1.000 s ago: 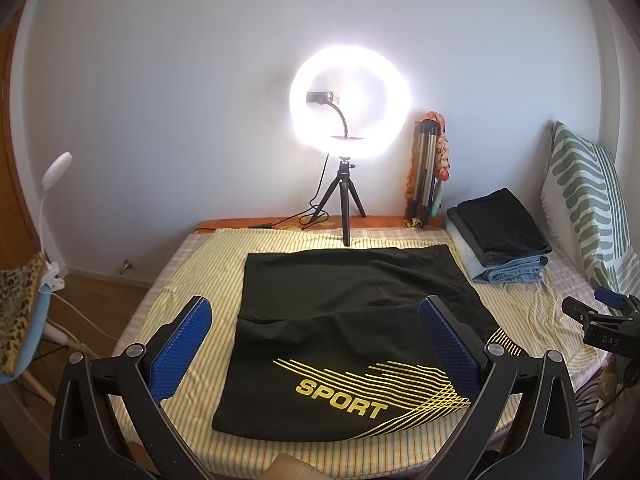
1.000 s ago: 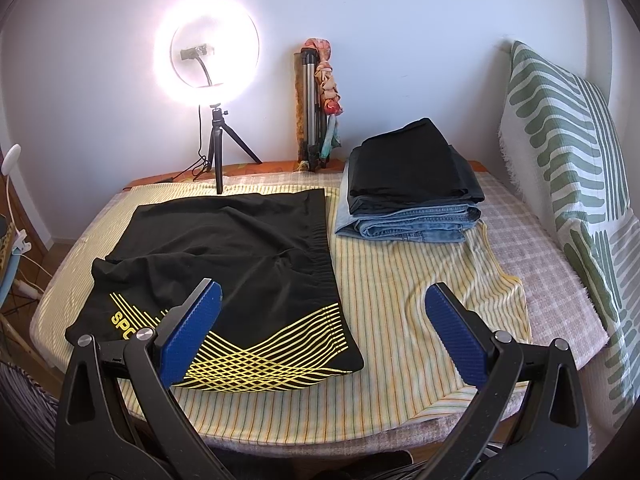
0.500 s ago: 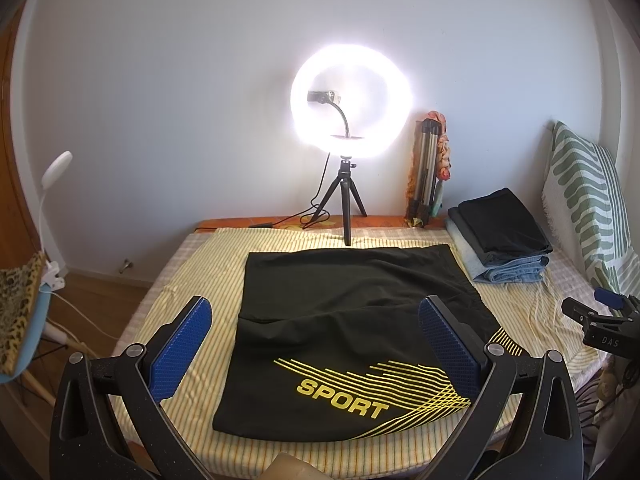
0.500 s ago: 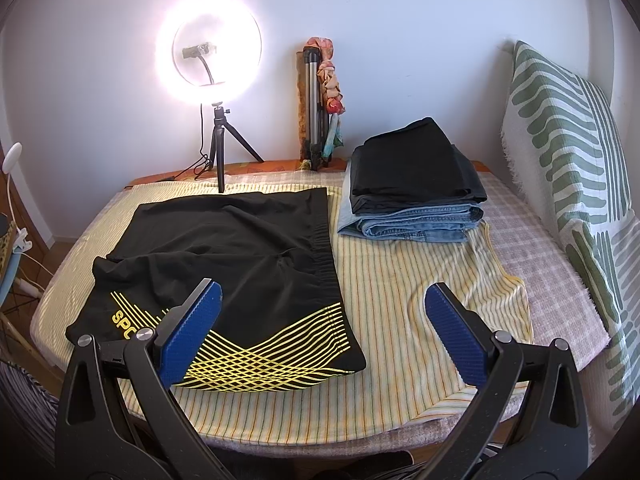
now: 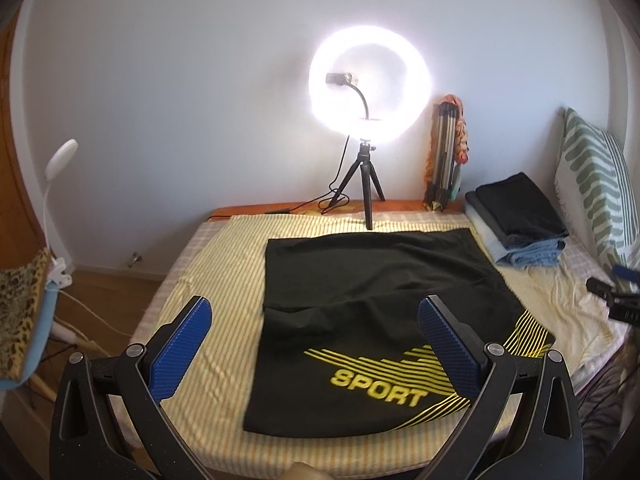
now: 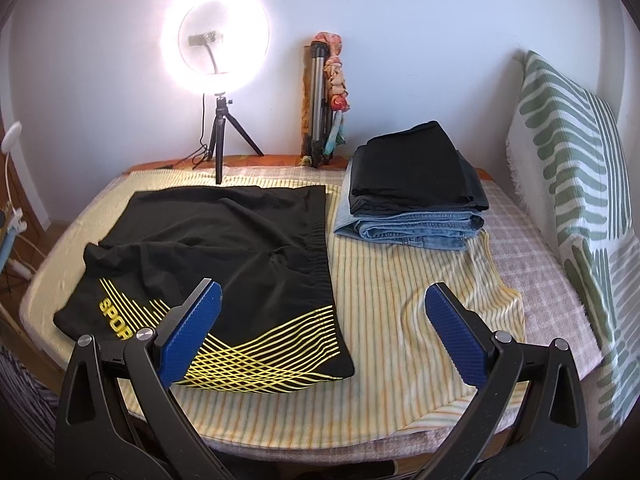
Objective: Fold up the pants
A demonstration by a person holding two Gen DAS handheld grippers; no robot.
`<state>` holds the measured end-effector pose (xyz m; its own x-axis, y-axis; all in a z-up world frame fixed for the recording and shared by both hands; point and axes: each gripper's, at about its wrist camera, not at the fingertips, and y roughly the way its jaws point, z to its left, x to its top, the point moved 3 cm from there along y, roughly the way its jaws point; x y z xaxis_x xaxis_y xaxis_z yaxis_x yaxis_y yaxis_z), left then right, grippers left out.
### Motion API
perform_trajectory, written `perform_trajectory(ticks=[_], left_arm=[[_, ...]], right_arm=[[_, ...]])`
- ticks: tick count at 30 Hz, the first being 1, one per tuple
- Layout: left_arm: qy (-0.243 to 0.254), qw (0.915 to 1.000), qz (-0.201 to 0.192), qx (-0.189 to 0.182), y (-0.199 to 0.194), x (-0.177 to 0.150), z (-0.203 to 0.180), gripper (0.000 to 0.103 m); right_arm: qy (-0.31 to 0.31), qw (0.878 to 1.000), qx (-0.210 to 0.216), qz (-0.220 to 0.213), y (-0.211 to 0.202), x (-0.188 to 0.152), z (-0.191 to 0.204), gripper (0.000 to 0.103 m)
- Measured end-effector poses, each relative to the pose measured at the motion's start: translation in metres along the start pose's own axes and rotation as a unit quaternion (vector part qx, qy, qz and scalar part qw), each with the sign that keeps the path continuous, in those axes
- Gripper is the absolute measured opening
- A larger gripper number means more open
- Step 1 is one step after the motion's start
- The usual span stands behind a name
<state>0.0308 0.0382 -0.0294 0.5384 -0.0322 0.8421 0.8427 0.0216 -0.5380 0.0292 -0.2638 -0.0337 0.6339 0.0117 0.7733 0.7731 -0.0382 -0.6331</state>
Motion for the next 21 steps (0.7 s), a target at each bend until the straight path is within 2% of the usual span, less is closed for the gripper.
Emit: perform_trajectory(ticks=[3,5,8,13,15,18,21], left_arm=[[0.001,0.9992,0.0,-0.04,0.003,-0.008,0.012,0.103],[0.006,0.9985,0.005,-0.054,0.008,-0.013,0.019,0.102],[0.026,0.9983,0.026,-0.045,0.017,-0.022,0.025,0.089],[0.065,0.9925,0.087,-0.056,0.04,-0.048,0.029,0.067],[0.082,0.9879,0.109,-0.075,0.047,-0.059,0.027,0.057],[0.107,0.9793,0.142,-0.097,0.059,-0.073,0.025,0.047],[0.111,0.9689,0.182,-0.125,0.07,-0.087,0.026,0.046]], right_arm=[[-0.028,1.0,0.006,0.006,0.008,0.0,0.0,0.103],[-0.05,0.999,0.017,0.011,0.013,-0.002,0.003,0.103],[-0.081,0.996,0.038,0.031,0.023,-0.005,0.008,0.103],[-0.145,0.987,0.053,0.055,0.036,-0.02,0.022,0.103],[-0.169,0.981,0.059,0.072,0.043,-0.026,0.026,0.099],[-0.205,0.971,0.073,0.095,0.051,-0.037,0.033,0.089],[-0.259,0.956,0.078,0.112,0.057,-0.051,0.042,0.084]])
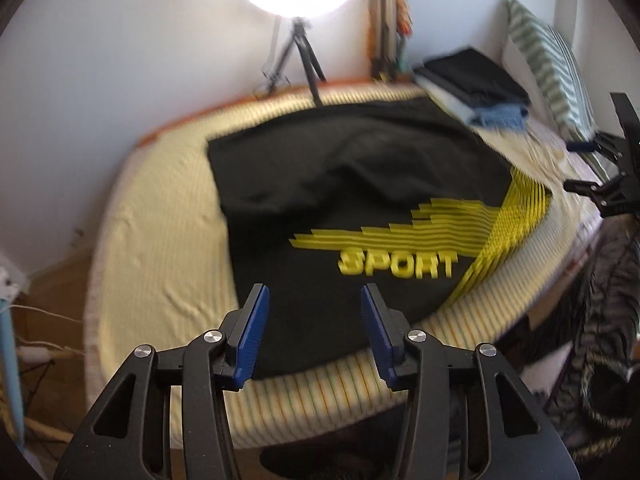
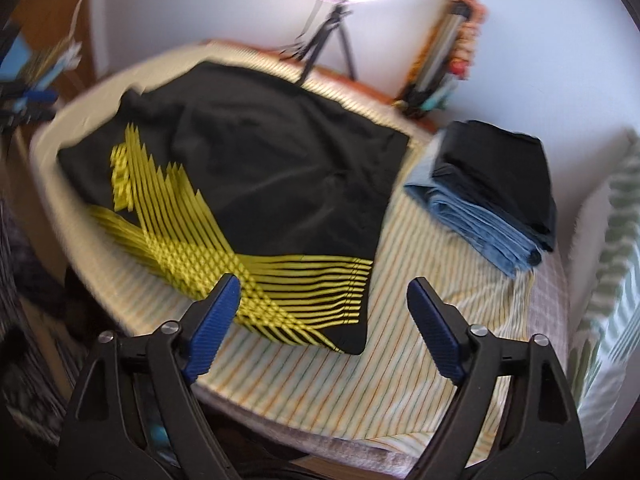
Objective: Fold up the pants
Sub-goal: 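Grasp the yellow-striped leg hem of the black shorts with the right gripper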
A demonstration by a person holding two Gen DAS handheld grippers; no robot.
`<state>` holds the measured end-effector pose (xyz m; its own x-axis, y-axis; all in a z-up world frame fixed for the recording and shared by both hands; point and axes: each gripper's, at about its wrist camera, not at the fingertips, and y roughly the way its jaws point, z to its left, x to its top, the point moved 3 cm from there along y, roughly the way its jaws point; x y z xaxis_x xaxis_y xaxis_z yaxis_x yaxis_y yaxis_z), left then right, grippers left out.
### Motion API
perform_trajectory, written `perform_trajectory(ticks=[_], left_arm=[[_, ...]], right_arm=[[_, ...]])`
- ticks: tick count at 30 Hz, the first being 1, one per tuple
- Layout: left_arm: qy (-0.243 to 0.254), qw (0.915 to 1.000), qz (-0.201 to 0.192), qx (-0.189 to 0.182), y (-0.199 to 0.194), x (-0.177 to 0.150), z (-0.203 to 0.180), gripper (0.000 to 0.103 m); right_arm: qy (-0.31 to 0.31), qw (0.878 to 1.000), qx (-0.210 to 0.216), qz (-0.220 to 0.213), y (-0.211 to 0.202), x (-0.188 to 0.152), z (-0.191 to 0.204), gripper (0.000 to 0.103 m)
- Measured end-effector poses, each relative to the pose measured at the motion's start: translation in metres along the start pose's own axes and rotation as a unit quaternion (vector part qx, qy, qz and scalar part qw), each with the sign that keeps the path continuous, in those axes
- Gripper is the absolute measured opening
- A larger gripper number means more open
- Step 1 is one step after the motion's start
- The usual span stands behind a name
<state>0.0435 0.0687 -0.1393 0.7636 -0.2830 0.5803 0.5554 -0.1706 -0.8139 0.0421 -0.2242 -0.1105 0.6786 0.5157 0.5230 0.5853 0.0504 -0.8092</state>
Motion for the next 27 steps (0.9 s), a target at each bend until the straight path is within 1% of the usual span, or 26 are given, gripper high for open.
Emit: perform_trajectory(ticks=[2,3,4,6,9,13,15,17,20,21,23,24,25,27], left_arm=[[0.011,0.9996,0.022,-0.013,0.008,-0.007,-0.001,0.046],[0.03,0.9986,0.039,-0.021,0.015,-0.013,-0.005,0.046],[0.043,0.9977,0.047,-0.025,0.019,-0.017,-0.008,0.046],[0.088,0.9929,0.077,-0.023,0.032,-0.028,-0.018,0.046],[0.13,0.9866,0.098,-0.01,0.043,-0.037,-0.025,0.046],[0.16,0.9808,0.11,0.012,0.056,-0.041,-0.025,0.046],[0.164,0.9795,0.116,0.015,0.06,-0.042,-0.022,0.046],[0.163,0.9802,0.111,0.012,0.061,-0.04,-0.02,0.048],[0.163,0.9809,0.105,0.007,0.062,-0.039,-0.02,0.048],[0.165,0.981,0.102,0.002,0.061,-0.039,-0.02,0.046],[0.166,0.9813,0.098,-0.005,0.062,-0.038,-0.019,0.045],[0.166,0.9814,0.095,-0.012,0.061,-0.038,-0.02,0.039],[0.165,0.9816,0.093,-0.024,0.06,-0.038,-0.02,0.035],[0.161,0.9823,0.089,-0.035,0.062,-0.037,-0.017,0.027]], right_arm=[[-0.039,0.999,0.008,0.018,0.008,-0.005,0.011,0.076],[-0.052,0.998,0.015,0.026,0.012,-0.007,0.015,0.074],[-0.063,0.997,0.023,0.033,0.016,-0.009,0.018,0.072],[-0.082,0.995,0.031,0.05,0.027,-0.013,0.022,0.071],[-0.111,0.991,0.035,0.064,0.04,-0.015,0.027,0.071],[-0.134,0.987,0.034,0.081,0.054,-0.016,0.03,0.068],[-0.147,0.984,0.037,0.089,0.059,-0.017,0.031,0.068],[-0.169,0.981,0.037,0.092,0.06,-0.019,0.033,0.068],[-0.193,0.976,0.029,0.096,0.065,-0.021,0.04,0.068],[-0.198,0.975,0.032,0.1,0.068,-0.022,0.042,0.068],[-0.204,0.973,0.031,0.1,0.071,-0.023,0.044,0.068],[-0.206,0.973,0.031,0.099,0.071,-0.022,0.046,0.068],[-0.208,0.973,0.03,0.098,0.071,-0.022,0.047,0.068],[-0.21,0.972,0.029,0.097,0.071,-0.022,0.047,0.066]])
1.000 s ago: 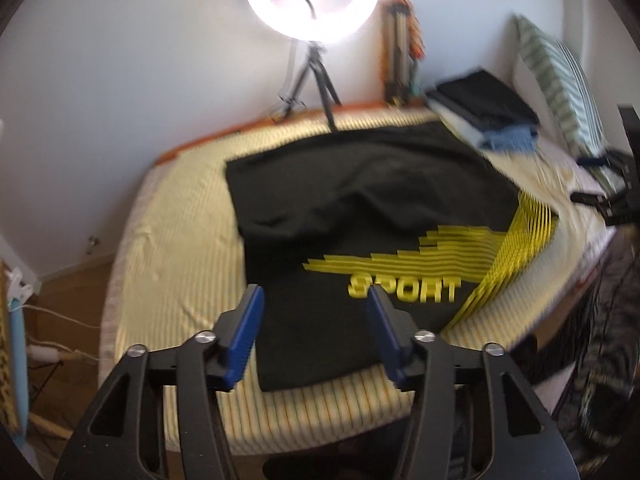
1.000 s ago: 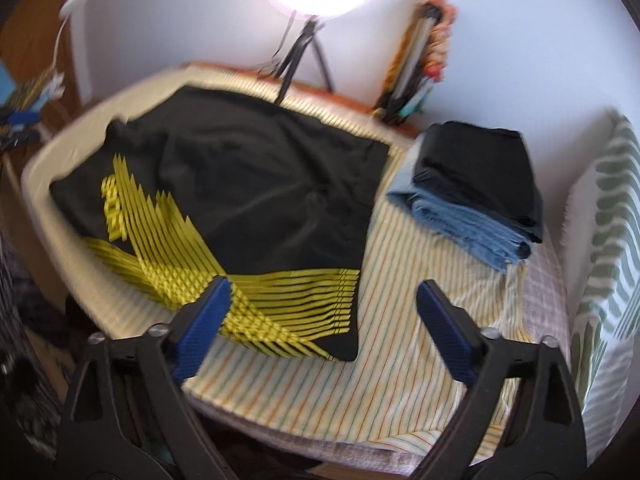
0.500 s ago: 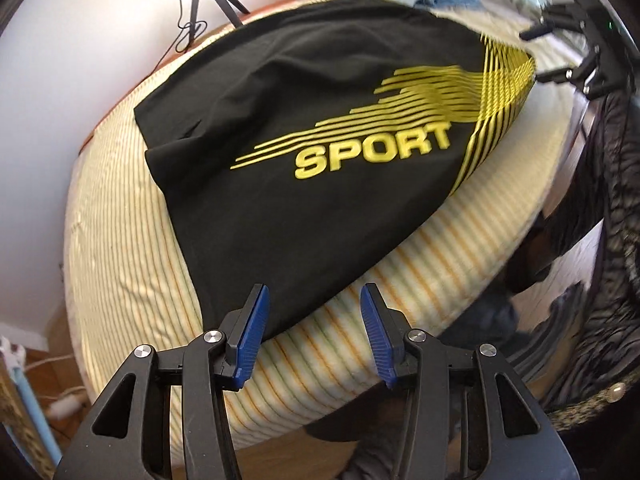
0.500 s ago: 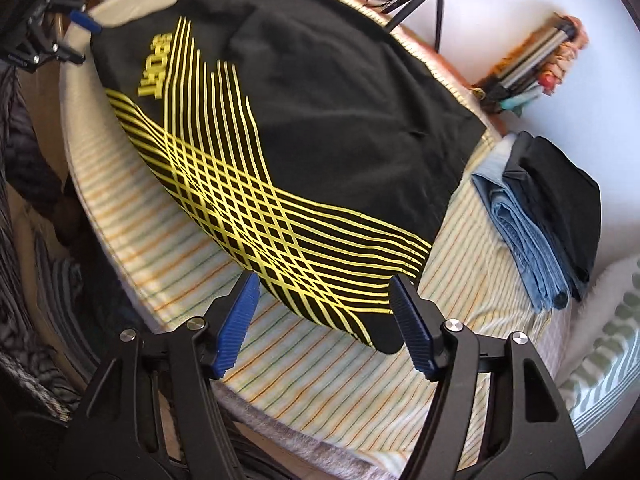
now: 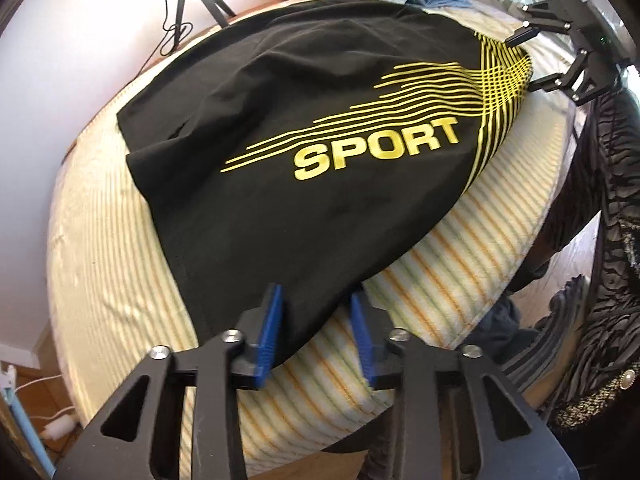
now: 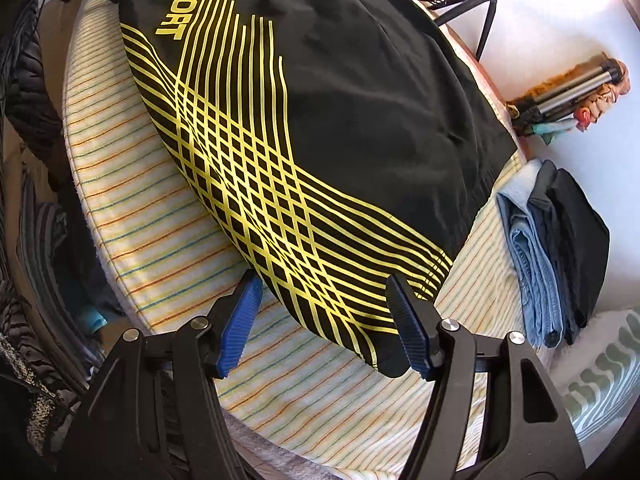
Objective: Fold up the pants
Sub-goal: 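Grasp the yellow-striped leg hem of the black shorts with the right gripper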
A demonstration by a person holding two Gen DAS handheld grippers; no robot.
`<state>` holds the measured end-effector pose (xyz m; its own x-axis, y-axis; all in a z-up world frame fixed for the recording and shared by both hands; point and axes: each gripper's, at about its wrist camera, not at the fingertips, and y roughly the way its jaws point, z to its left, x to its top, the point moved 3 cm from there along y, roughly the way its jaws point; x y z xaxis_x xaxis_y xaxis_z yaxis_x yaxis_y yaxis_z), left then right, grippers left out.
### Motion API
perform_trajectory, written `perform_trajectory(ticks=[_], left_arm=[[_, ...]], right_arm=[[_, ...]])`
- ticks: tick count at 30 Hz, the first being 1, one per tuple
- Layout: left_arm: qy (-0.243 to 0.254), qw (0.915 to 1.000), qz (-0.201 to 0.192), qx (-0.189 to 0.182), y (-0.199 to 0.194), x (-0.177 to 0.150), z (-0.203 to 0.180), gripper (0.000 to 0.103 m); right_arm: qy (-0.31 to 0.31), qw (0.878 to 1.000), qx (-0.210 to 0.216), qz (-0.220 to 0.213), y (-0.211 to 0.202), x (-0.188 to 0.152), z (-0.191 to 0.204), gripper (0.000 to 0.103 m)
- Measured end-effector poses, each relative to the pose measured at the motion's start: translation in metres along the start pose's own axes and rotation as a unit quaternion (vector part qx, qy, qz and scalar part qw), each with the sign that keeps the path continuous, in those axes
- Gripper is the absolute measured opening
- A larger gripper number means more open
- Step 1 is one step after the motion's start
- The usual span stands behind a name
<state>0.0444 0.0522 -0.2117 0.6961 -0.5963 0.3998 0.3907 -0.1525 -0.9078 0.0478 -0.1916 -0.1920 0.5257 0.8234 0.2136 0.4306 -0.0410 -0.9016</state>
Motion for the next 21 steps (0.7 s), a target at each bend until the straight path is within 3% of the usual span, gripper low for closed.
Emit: perform_trajectory(ticks=[1,3,5,8,14,21], left_arm=[[-0.001,1.0,-0.003,-0.002,0.002,0.001,0.0,0.024],[0.0,1.0,-0.008,0.002,0.002,0.004,0.0,0.009],[0.004,0.9999,-0.011,0.006,0.002,0.006,0.0,0.005],[0.008,0.9997,-0.022,0.013,-0.001,0.008,-0.002,0.003],[-0.013,0.9963,-0.078,0.034,-0.031,0.02,0.009,0.001],[-0.029,0.9868,-0.145,0.065,-0.07,0.05,0.034,0.001]], right_arm=[[0.0,1.0,0.006,-0.001,0.0,0.0,0.001,0.058],[-0.001,1.0,0.017,-0.002,0.0,0.002,0.003,0.043],[-0.003,1.0,0.01,-0.002,0.0,0.003,0.005,0.024],[0.005,1.0,0.003,-0.009,-0.004,0.005,0.006,0.012],[0.054,0.997,-0.012,-0.05,-0.028,0.011,-0.013,0.006],[0.086,0.99,-0.032,-0.105,-0.063,0.035,-0.039,0.004]])
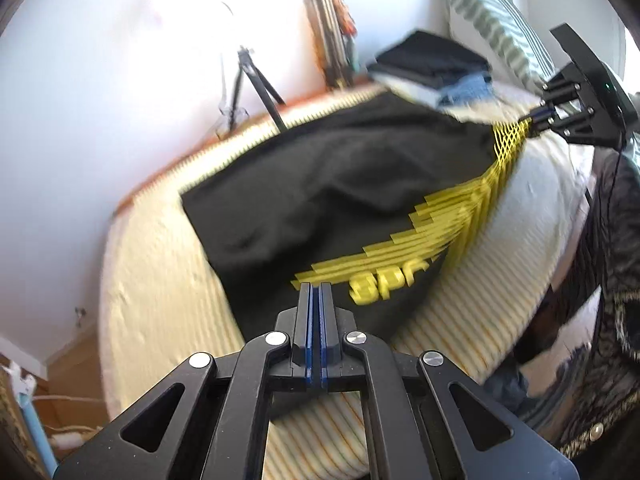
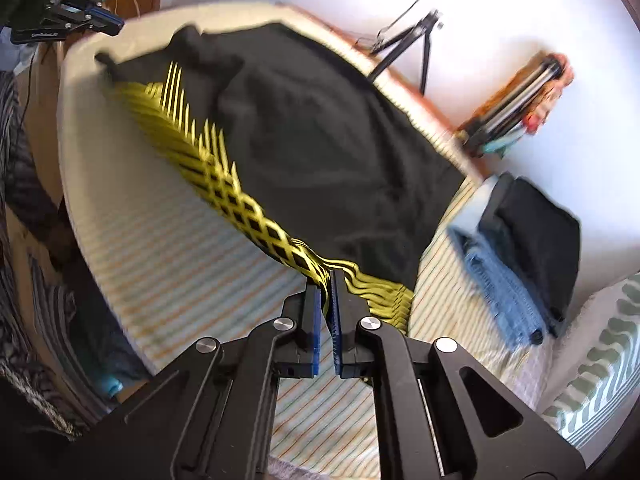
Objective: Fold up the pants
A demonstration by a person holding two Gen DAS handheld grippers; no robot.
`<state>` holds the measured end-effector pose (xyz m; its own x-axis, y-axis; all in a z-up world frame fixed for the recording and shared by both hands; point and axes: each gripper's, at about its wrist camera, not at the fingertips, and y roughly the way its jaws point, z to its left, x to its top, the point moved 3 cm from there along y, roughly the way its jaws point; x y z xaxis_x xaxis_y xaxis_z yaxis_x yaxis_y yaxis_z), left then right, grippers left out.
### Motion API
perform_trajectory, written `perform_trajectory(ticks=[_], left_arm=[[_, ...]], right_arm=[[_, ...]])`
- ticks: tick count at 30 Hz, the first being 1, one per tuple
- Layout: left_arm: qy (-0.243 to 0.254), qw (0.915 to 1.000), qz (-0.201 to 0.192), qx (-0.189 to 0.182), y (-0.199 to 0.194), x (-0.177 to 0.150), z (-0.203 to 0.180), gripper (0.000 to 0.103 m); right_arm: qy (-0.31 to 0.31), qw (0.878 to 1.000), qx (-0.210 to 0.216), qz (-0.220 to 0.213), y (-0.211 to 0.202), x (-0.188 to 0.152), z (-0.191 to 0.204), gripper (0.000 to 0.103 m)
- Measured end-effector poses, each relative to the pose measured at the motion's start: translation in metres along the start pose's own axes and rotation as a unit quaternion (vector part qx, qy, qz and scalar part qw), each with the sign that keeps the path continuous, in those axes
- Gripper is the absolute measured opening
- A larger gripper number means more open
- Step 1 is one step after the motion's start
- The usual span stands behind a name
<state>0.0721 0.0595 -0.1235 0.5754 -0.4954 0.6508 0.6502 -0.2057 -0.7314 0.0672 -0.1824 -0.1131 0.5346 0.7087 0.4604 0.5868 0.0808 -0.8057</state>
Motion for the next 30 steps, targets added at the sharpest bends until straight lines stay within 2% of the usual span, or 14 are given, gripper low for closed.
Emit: perform_trajectory(ticks=[3,5,7,10,12,15,17,20,26,27,28,29,30], left_arm=[[-0.011,0.9996,-0.024,-0.011,-0.005,0.019,0.013,0.001],[-0.013,0.9996,-0.023,-0.012,-0.003,0.022,0.015,0.001],[-0.035,0.9977,-0.013,-0.056,0.0,0.017,0.019,0.001],[-0.032,0.9961,0.015,-0.08,0.005,0.001,0.012,0.004],[-0.043,0.9936,0.031,-0.1,0.008,-0.01,0.007,0.025],[-0.045,0.99,0.044,-0.126,0.008,-0.021,-0.006,0.045],[-0.034,0.9901,0.06,-0.123,0.014,-0.027,-0.016,0.054],[-0.011,0.9909,0.083,-0.105,0.029,-0.035,-0.027,0.054],[0.027,0.9922,0.119,-0.024,0.056,-0.05,-0.023,0.054],[0.026,0.9916,0.125,-0.016,0.059,-0.053,-0.018,0.048],[0.016,0.9916,0.127,-0.017,0.061,-0.055,-0.013,0.038],[0.004,0.9917,0.127,-0.021,0.06,-0.055,-0.007,0.011],[-0.002,0.9921,0.124,-0.019,0.058,-0.054,-0.003,0.003]], right_arm=[[0.007,1.0,-0.007,-0.021,-0.01,0.019,-0.009,0.004],[0.002,1.0,-0.013,-0.024,-0.012,0.023,-0.011,0.004],[-0.005,1.0,-0.016,-0.023,-0.009,0.026,-0.012,0.004],[0.003,1.0,-0.012,-0.016,-0.002,0.027,-0.017,0.004],[0.002,1.0,-0.017,-0.015,0.002,0.027,-0.019,0.004],[0.004,1.0,-0.02,-0.014,0.004,0.029,-0.021,0.004],[0.007,1.0,-0.018,-0.015,0.004,0.031,-0.024,0.004],[0.004,1.0,-0.018,-0.018,0.004,0.033,-0.024,0.004],[0.002,1.0,-0.014,-0.016,-0.001,0.031,-0.021,0.004],[0.005,1.0,-0.012,-0.016,-0.002,0.029,-0.021,0.004],[0.007,1.0,-0.011,-0.016,-0.002,0.029,-0.02,0.004],[0.009,1.0,-0.009,-0.016,-0.002,0.027,-0.019,0.004],[0.01,1.0,-0.009,-0.015,-0.002,0.026,-0.019,0.004]])
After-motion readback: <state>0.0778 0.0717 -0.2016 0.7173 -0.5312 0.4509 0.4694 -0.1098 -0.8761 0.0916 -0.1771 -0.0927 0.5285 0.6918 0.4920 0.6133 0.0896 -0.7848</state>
